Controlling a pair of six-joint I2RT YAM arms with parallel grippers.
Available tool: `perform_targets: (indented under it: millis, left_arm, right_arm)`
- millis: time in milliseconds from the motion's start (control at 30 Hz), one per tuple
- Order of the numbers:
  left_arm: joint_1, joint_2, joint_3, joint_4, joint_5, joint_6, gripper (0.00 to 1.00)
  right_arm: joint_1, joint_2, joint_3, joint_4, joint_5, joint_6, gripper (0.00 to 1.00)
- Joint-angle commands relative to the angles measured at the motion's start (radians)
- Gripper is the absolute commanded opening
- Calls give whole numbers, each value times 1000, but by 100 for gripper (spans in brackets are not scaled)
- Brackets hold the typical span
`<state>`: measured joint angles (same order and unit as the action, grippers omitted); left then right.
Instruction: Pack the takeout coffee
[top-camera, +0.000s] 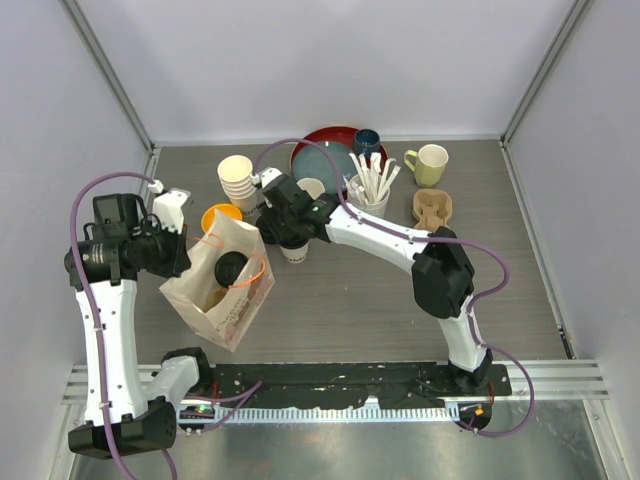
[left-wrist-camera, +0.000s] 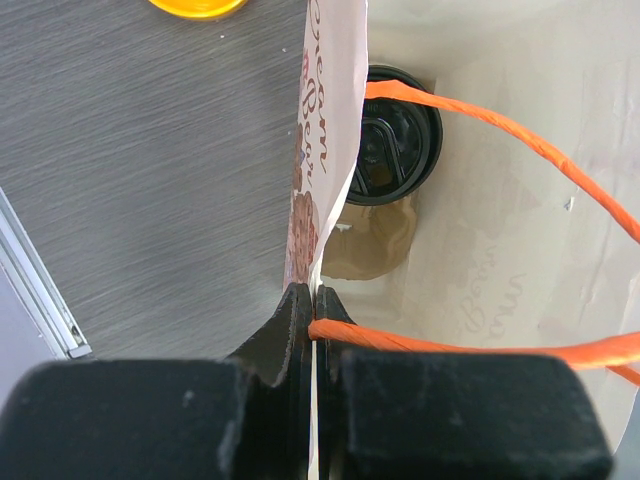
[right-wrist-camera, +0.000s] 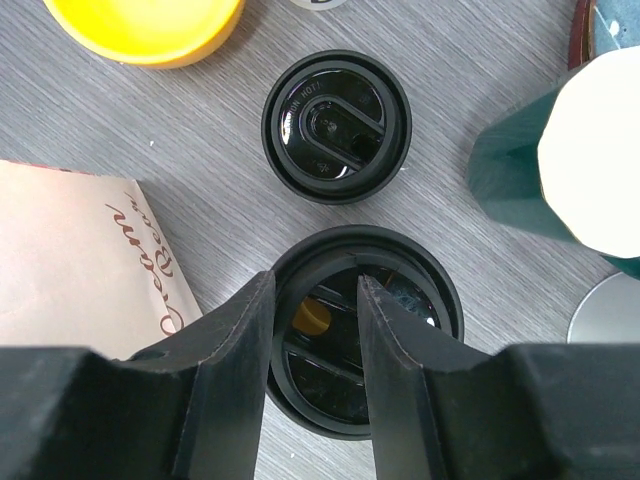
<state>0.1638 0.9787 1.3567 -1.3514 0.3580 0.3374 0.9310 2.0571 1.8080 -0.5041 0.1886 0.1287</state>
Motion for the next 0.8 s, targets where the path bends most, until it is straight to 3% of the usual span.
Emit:
perform_targets:
  millis: [0,367,533,767]
  left_arm:
    - [-1,-8,-5,-109,-1,14,0]
    - [-1,-5,-1,-109,15,15,0]
    - [-1,-6,4,-114,18,18,0]
    - [-1,-2,1,-107,15,23,0]
  right_arm:
    - [22,0,45,-2,48,-15,42]
    - [34,-67,-42,-22,75,-32,22]
    - [34,-86,-50,-27,40,-28,31]
    - [42,-156,-41,-42,83,-40,33]
